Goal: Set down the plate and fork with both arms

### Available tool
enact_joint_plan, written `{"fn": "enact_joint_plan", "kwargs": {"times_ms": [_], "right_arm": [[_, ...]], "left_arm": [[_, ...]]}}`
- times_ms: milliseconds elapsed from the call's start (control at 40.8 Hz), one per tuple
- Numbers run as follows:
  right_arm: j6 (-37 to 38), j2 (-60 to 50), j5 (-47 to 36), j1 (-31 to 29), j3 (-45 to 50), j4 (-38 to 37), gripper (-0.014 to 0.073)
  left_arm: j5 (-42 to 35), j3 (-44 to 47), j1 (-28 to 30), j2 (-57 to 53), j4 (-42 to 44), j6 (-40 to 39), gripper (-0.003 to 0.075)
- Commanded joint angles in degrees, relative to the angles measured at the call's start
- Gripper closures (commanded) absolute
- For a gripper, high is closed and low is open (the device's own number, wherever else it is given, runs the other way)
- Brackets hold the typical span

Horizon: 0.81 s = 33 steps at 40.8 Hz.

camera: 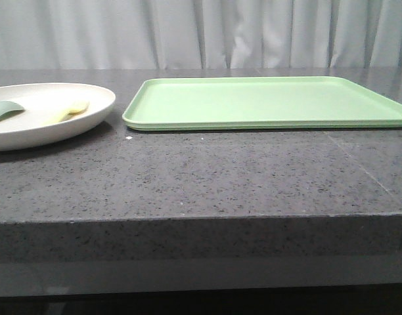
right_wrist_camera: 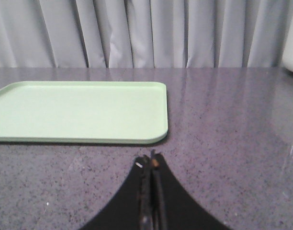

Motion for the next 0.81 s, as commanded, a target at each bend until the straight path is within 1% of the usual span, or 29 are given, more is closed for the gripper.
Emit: {"fn": "enact_joint_plan", "kwargs": {"times_ms": [0, 74, 147, 270, 368, 466, 564, 662, 784], "right_arm": [[-0.56, -1.03, -2.62, -0.26, -5.08, 0.21, 0.071], [-0.56, -0.96, 0.55, -0.26, -8.4, 0.21, 0.071], [-0.56, -0.1, 2.67, -0.26, -11.84, 0.21, 0.0706], [-0.56, 4.63, 4.73, -0.26, -17.46, 0.21, 0.0701], [-0.56, 10.73, 7.13, -0.26, -21.94, 0.25, 0.0701], [-0.56, 17.08, 9.63, -0.26, -26.32, 0.25, 0.0701], [-0.56, 22.07, 10.1, -0.26, -29.53, 0.25, 0.0701], [-0.56, 25.22, 10.04, -0.26, -31.01, 0.28, 0.0701], [-0.56, 25.94, 9.79, -0.26, -31.21, 0.28, 0.0701]], "left_arm": [[-5.14, -0.31, 0.08, -1.17, -6.51, 0.0, 0.0738], [-4.73, -1.42, 0.08, -1.06, -7.06, 0.0, 0.0738], [-2.6, -3.62, 0.08, -0.41, -5.6, 0.0, 0.0738], [3.66, -9.79, 0.08, 3.41, 0.9, 0.0, 0.0738], [8.92, -15.95, 0.08, 9.27, 4.36, 0.0, 0.0738], [14.22, -21.94, 0.08, 15.99, 4.36, 0.0, 0.0738], [18.27, -27.09, 0.08, 23.11, 4.36, 0.0, 0.0738], [19.42, -30.65, 0.08, 28.42, 4.36, 0.0, 0.0738], [19.04, -32.05, 0.08, 31.97, 4.36, 0.0, 0.0738]]}}
